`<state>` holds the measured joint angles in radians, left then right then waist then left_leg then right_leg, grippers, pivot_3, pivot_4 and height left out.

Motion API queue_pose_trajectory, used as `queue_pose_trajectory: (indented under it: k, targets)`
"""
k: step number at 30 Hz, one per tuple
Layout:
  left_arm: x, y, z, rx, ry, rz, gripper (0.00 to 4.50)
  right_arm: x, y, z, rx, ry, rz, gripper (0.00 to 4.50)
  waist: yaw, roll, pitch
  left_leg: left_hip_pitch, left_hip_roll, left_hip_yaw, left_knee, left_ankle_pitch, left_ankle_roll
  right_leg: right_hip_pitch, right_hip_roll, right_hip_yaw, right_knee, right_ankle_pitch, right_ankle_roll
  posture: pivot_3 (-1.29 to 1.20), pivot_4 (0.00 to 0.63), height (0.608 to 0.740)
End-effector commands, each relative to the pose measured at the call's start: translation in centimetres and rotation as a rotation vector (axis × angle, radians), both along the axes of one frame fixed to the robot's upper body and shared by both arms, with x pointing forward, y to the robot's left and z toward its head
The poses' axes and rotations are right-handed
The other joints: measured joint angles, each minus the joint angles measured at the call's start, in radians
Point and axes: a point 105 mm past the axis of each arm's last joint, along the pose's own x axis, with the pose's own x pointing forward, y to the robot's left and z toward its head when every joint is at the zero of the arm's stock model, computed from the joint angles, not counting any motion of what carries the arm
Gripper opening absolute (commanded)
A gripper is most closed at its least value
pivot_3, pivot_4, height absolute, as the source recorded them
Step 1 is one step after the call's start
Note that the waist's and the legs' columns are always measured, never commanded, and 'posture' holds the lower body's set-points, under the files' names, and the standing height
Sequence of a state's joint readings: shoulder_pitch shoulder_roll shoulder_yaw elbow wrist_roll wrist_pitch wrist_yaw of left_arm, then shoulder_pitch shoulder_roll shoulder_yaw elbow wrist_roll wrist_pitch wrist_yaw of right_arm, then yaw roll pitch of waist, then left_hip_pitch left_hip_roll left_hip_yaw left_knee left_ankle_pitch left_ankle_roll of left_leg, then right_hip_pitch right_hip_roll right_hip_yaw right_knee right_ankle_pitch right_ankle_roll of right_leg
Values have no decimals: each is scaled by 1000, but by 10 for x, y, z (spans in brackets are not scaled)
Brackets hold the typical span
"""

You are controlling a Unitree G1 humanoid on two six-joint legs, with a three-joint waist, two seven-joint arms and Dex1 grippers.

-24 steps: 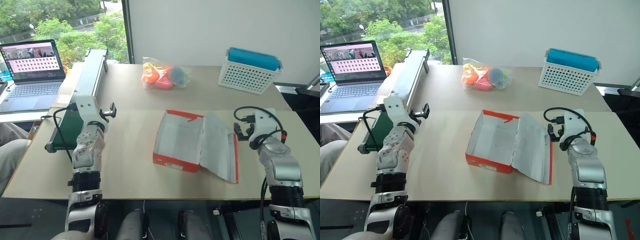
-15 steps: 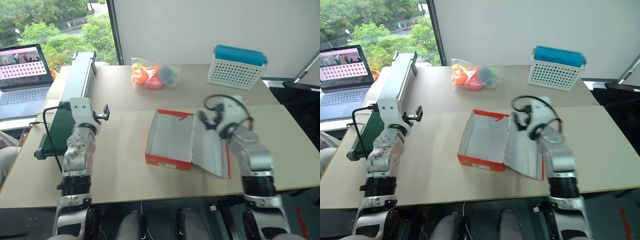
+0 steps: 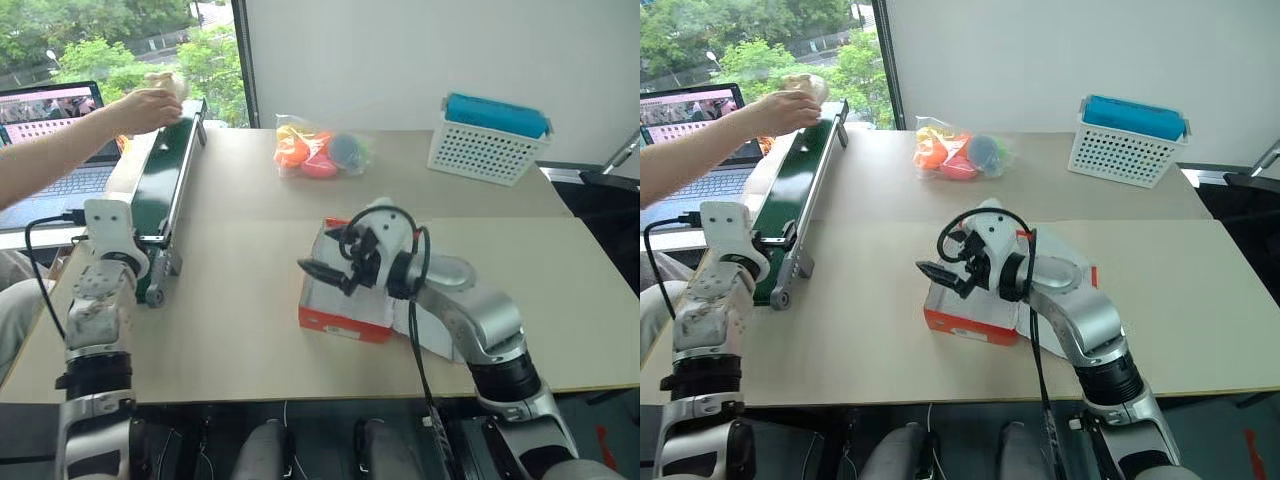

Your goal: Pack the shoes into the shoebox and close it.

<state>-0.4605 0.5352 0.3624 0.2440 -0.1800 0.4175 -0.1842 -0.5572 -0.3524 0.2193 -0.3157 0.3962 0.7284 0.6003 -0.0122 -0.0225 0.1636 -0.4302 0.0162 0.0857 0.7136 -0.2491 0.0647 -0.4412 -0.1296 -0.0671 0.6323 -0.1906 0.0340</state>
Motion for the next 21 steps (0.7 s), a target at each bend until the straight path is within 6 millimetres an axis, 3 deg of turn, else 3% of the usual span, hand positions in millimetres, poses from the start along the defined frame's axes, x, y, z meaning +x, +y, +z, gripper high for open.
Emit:
queue_pose_trajectory:
  k: [1,14,21]
  targets:
    - [-3,7,6,9,10,1,4500,-9,4,12,16,-47,44,4447,0,0,0,0,0,0,0,0,0,0,0,0,0,0,0,0,150,699]
    - [3,3,-5,23,116,-34,4500,-9,2,9,22,-40,13,4447,1,0,0,0,0,0,-1,1,-3,0,0,0,-1,0,0,0,150,699]
    - [7,6,-1,42,123,-31,4500,-1,-2,1,1,-34,-43,4447,2,-1,0,0,0,0,-1,1,-3,0,-1,0,-1,0,0,0,150,699]
